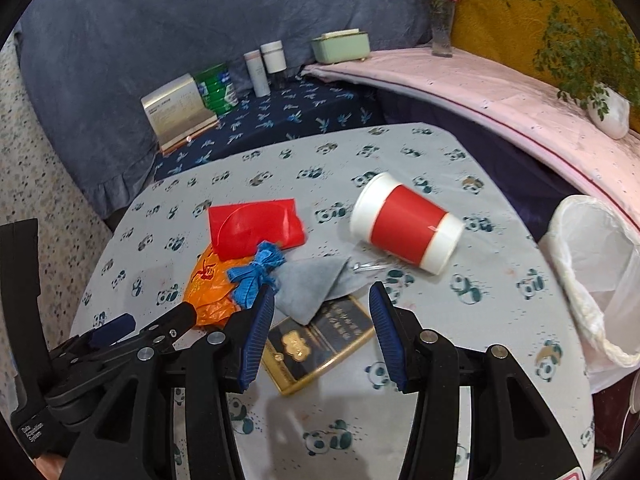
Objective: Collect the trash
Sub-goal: 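Grasp the blue tied ribbon on the table with the right gripper, then grasp the orange plastic bag with the left gripper while the right gripper holds the blue ribbon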
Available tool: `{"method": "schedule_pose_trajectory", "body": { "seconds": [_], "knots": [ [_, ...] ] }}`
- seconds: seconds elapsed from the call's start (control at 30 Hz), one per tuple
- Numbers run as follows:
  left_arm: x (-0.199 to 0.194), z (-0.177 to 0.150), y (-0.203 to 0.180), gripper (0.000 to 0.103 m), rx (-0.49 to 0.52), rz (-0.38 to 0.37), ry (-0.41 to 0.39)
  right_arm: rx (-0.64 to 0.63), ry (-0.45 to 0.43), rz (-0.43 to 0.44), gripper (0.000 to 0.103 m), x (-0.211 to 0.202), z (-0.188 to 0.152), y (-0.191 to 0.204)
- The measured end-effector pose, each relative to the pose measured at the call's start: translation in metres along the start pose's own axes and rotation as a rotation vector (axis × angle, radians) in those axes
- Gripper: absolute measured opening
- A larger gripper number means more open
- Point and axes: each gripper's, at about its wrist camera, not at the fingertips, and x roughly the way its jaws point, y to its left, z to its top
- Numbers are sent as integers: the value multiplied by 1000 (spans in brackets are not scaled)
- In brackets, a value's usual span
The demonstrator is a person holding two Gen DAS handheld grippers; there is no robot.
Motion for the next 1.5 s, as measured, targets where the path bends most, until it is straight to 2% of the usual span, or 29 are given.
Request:
{"method": "schedule_pose_trajectory", "body": {
  "seconds": [0.13, 0.4, 0.53, 0.57, 0.6, 0.63, 0.9, 1.07, 1.1, 1.13, 1.2, 1.23, 1.27, 1.33, 1.4, 1.5],
  "knots": [
    [8, 4, 14, 87, -18, 15, 9, -29, 40, 25, 48, 21, -2, 16],
    [17, 11, 39, 86, -67, 30, 19, -55, 103, 66, 41, 58, -7, 37],
    [24, 12, 41, 86, -80, -6, 42, -66, 121, 77, 36, 71, -11, 40],
    [24, 12, 39, 86, -78, -11, 41, -73, 126, 84, 29, 73, -13, 42],
    [25, 12, 37, 86, -71, -12, 38, -78, 135, 87, 17, 75, -14, 43],
    [26, 13, 33, 86, -57, -11, 38, -81, 135, 88, 17, 75, -15, 43],
    [32, 20, 7, 86, -25, -63, 41, -68, 33, 72, 14, 38, -8, 24],
    [41, 22, -13, 85, 15, -54, 41, -35, -19, 25, 14, 18, 1, 1],
    [43, 22, -15, 77, 22, -54, 44, -27, -24, 20, 14, 15, 2, -3],
    [47, 22, -18, 64, 32, -59, 54, -20, -29, 16, 14, 12, 3, -7],
    [53, 21, -21, 56, 38, -60, 74, -14, -31, 9, 14, 9, 4, -13],
    [53, 20, -22, 46, 39, -63, 70, -11, -31, 8, 14, 8, 4, -15],
    [51, 19, -23, 42, 43, -68, 66, -8, -31, 7, 14, 6, 4, -16],
    [48, 17, -26, 27, 54, -76, 68, -4, -33, 7, 14, 4, 3, -19],
    [42, 15, -29, 21, 57, -72, 62, 0, -36, 12, 14, 1, 2, -21],
    [29, 11, -31, 18, 57, -70, 46, -1, -46, 18, 14, -4, 1, -22]
  ]
}}
